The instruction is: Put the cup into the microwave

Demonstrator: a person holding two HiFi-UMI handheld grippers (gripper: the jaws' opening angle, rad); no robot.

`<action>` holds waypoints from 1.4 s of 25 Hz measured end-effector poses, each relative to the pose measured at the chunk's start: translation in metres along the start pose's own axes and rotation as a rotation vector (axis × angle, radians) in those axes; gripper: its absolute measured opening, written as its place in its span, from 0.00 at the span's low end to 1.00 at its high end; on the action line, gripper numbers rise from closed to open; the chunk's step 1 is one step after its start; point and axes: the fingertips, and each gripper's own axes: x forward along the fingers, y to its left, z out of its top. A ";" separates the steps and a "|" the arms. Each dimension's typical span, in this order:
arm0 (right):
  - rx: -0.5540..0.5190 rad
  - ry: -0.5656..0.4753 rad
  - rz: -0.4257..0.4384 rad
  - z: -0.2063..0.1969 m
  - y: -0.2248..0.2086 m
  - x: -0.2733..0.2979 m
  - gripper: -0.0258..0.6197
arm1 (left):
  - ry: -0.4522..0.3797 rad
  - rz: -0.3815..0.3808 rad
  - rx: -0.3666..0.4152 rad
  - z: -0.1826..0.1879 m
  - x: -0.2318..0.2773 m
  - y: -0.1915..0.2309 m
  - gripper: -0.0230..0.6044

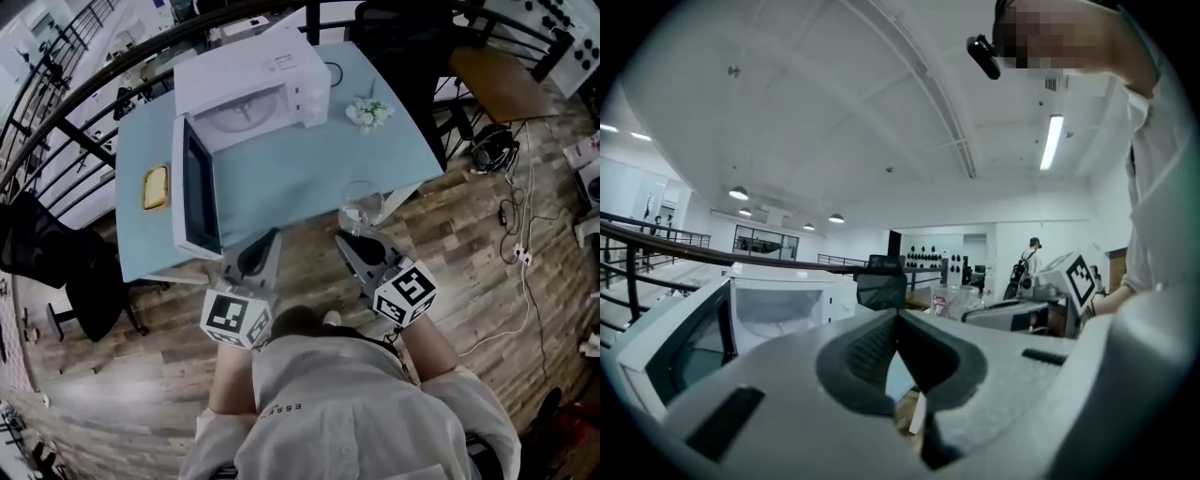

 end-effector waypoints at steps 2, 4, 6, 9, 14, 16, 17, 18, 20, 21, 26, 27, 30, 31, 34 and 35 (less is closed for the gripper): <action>0.003 0.009 0.030 -0.001 -0.011 0.008 0.07 | 0.011 0.031 -0.005 -0.004 0.008 0.006 0.04; 0.005 0.021 0.058 -0.004 -0.022 0.019 0.07 | 0.019 0.062 -0.013 -0.010 0.015 0.013 0.04; 0.010 0.033 0.083 -0.006 -0.032 0.033 0.07 | 0.029 0.085 -0.017 -0.017 0.023 0.022 0.04; 0.008 0.054 0.125 -0.007 -0.046 0.060 0.07 | 0.037 0.123 -0.018 -0.023 0.036 0.043 0.04; 0.003 0.096 0.209 -0.008 -0.064 0.124 0.07 | 0.023 0.197 -0.052 -0.025 0.060 0.095 0.04; 0.009 0.118 0.239 -0.010 -0.071 0.150 0.07 | 0.015 0.212 -0.062 -0.024 0.070 0.116 0.04; 0.011 0.125 0.255 -0.010 -0.074 0.164 0.07 | 0.015 0.215 -0.062 -0.023 0.075 0.125 0.04; 0.011 0.131 0.269 -0.010 -0.076 0.177 0.07 | 0.018 0.219 -0.062 -0.021 0.080 0.134 0.04; 0.010 0.141 0.292 -0.011 -0.083 0.202 0.07 | 0.023 0.228 -0.054 -0.018 0.090 0.154 0.04; 0.010 0.144 0.303 -0.011 -0.087 0.214 0.07 | 0.022 0.229 -0.043 -0.019 0.095 0.165 0.04; 0.028 0.161 0.345 -0.017 -0.106 0.271 0.07 | 0.022 0.237 -0.044 -0.025 0.118 0.205 0.04; 0.030 0.163 0.349 -0.018 -0.110 0.281 0.07 | 0.028 0.236 -0.053 -0.026 0.122 0.210 0.04; 0.030 0.181 0.361 -0.024 -0.120 0.311 0.07 | 0.045 0.236 -0.082 -0.028 0.132 0.223 0.04; 0.030 0.188 0.365 -0.026 -0.122 0.320 0.07 | 0.046 0.240 -0.095 -0.029 0.134 0.226 0.04; 0.024 0.202 0.378 -0.033 -0.128 0.344 0.07 | 0.047 0.248 -0.107 -0.030 0.140 0.236 0.04; 0.021 0.205 0.383 -0.035 -0.131 0.351 0.07 | 0.048 0.253 -0.105 -0.031 0.141 0.239 0.04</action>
